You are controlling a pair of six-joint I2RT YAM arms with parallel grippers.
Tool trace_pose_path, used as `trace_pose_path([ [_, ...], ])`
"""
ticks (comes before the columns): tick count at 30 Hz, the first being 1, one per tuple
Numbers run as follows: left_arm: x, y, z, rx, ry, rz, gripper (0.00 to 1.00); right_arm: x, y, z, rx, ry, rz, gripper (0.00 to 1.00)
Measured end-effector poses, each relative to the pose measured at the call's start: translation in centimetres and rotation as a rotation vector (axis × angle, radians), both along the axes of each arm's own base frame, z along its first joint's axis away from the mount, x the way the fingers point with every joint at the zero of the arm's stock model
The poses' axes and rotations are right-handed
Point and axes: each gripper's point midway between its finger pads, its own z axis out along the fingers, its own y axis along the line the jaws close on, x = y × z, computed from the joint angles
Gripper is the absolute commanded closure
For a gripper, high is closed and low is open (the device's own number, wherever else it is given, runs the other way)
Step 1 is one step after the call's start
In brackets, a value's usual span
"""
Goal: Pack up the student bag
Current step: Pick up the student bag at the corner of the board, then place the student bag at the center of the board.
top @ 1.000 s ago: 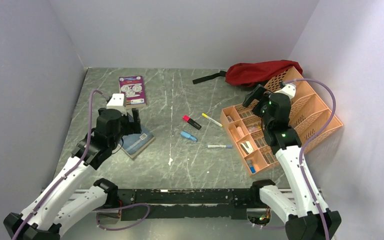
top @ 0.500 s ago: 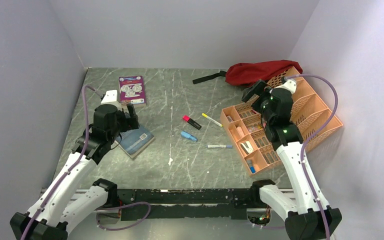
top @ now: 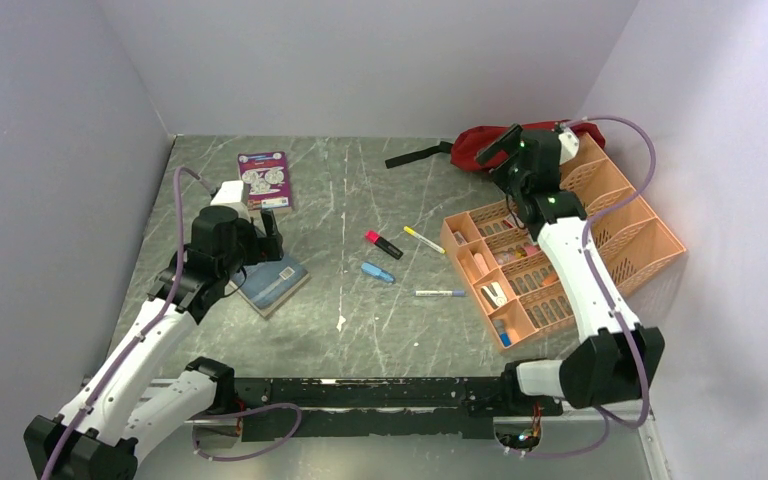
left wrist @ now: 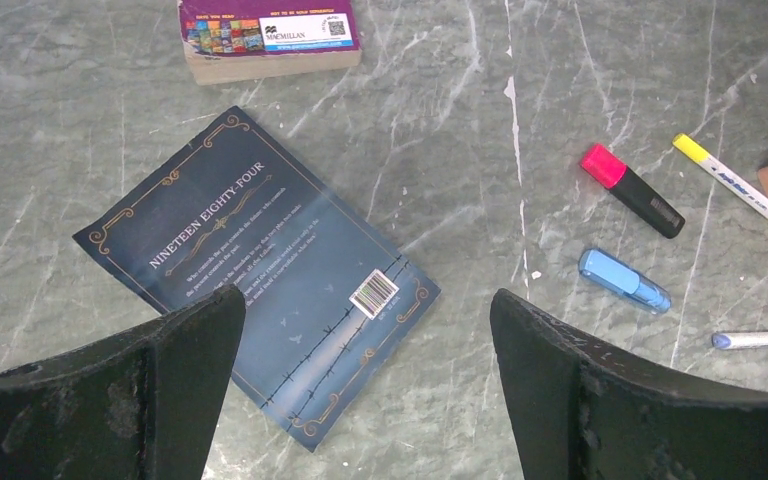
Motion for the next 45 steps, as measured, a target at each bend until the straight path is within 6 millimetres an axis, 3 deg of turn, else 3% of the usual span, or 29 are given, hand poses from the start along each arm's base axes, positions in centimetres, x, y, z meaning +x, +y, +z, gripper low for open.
trace_pose_path([
  [11,-0.1,-0.1,0.2,-0.006,-0.007,-0.011,0.03,3.9,-1.8,-2.0,0.042,0.059,-0.195,0.0],
  [19,-0.1,-0.3,0.2,-0.008,-0.005,-0.022,0.03,7.9,-2.7,-4.2,0.048,0.101,-0.284,0.03],
  [21,-0.1,-0.3,0.2,-0.007,-0.005,-0.022,0.03,8.9,-3.1,-5.1,0.035,0.118,-0.303,0.13],
  [28,-0.1,-0.3,0.2,-0.007,-0.005,-0.02,0.03,10.5,-3.7,-6.4,-0.03,0.134,-0.296,0.75],
  [30,-0.1,-0.3,0.2,-0.007,-0.005,-0.02,0.03,10.9,-3.7,-5.7,-0.05,0.113,-0.276,0.92],
  [32,-0.1,-0.3,0.2,-0.007,-0.005,-0.021,0.03,11.6,-3.6,-4.4,-0.064,0.079,-0.251,1.0],
  [36,-0.1,-0.3,0.2,-0.007,-0.005,-0.021,0.03,13.4,-2.2,-0.5,-0.074,-0.02,-0.134,1.0],
  [39,-0.1,-0.2,0.2,-0.007,-0.005,-0.02,0.03,15.2,-0.1,3.3,-0.046,-0.114,-0.011,1.0],
  [45,0.0,0.1,0.2,-0.013,-0.004,-0.009,0.03,18.0,7.3,12.3,0.075,-0.331,0.311,1.0],
])
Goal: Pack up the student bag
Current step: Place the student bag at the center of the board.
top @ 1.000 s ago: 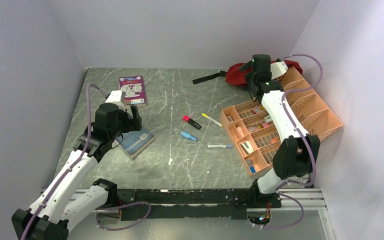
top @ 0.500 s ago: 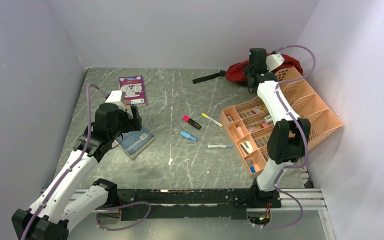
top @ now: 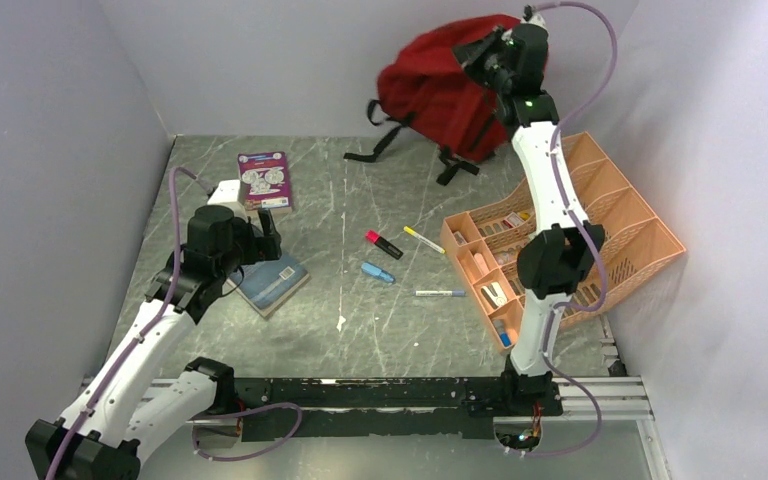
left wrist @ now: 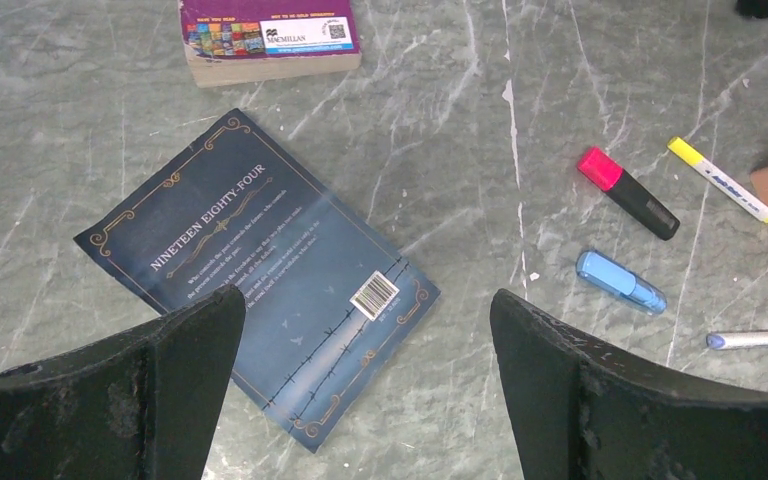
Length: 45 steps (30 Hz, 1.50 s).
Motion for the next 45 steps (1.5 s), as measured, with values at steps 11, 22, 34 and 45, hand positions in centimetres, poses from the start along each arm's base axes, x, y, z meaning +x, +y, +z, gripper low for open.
trace_pose_path([
  [11,-0.5,1.9,3.7,-0.059,-0.132,0.046,0.05,-7.1,17.1,3.6,0.003,-0.127,0.49,1.0],
  [22,-4.3,2.8,14.1,-0.162,-0.451,0.039,0.07,-16.8,31.2,-6.3,-0.132,-0.029,0.999,1.0],
  [34,-4.1,2.7,14.3,-0.15,-0.413,0.042,0.05,-26.2,23.8,-14.9,-0.311,0.115,0.984,0.6],
  [45,-2.6,0.8,8.5,-0.118,-0.21,-0.044,0.03,-30.7,12.3,-28.0,-0.487,0.495,0.597,0.26],
])
